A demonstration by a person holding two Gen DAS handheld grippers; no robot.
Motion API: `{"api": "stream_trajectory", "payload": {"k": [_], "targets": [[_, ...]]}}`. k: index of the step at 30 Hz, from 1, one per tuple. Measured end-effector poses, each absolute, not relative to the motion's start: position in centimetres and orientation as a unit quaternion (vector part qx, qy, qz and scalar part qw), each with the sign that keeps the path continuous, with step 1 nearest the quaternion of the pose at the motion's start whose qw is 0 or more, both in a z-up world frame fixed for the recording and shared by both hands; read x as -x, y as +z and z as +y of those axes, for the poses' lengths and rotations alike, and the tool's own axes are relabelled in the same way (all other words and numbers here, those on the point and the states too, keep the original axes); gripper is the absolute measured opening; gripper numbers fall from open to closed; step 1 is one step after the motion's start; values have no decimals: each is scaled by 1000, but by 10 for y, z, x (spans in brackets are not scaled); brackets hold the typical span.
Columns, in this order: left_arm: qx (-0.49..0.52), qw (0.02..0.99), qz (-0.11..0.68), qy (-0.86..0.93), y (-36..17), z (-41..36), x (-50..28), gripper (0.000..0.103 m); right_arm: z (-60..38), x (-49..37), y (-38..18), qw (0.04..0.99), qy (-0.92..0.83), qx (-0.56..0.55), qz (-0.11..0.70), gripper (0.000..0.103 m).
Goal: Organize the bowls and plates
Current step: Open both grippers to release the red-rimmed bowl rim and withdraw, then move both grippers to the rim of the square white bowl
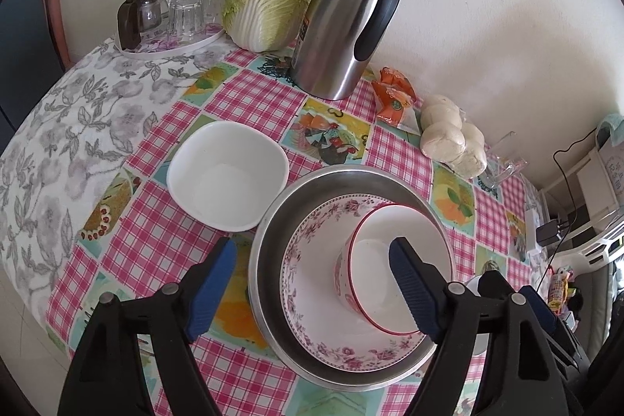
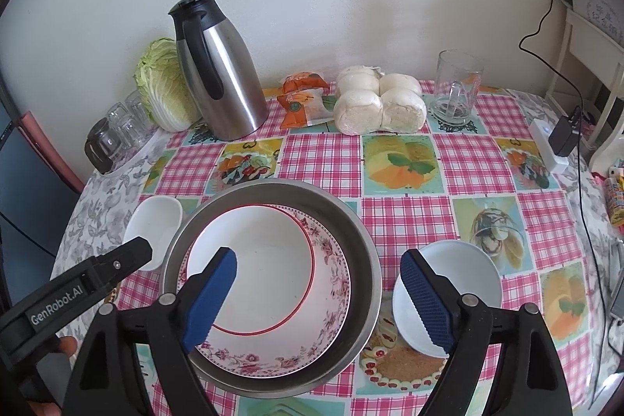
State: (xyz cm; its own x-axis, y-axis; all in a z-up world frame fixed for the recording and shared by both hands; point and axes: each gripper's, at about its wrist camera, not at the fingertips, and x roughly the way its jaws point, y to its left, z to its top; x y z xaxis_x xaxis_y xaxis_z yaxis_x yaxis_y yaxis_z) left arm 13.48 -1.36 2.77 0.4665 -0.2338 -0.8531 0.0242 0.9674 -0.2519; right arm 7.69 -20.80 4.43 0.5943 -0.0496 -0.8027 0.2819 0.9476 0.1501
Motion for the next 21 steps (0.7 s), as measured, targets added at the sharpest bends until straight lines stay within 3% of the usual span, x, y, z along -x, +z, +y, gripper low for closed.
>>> {"api": "stream_trajectory", "payload": {"k": [9, 11, 21], "targets": [[87, 856, 507, -54, 25, -9, -135, 84, -209, -80, 37, 882, -104, -123, 442, 103], [79, 860, 502, -45, 23, -8, -136, 103, -209, -81, 35, 884, -103, -120, 441, 103], [62, 860, 506, -29, 19, -6, -139, 103, -205, -84, 27, 887, -101, -113, 437, 103]]}}
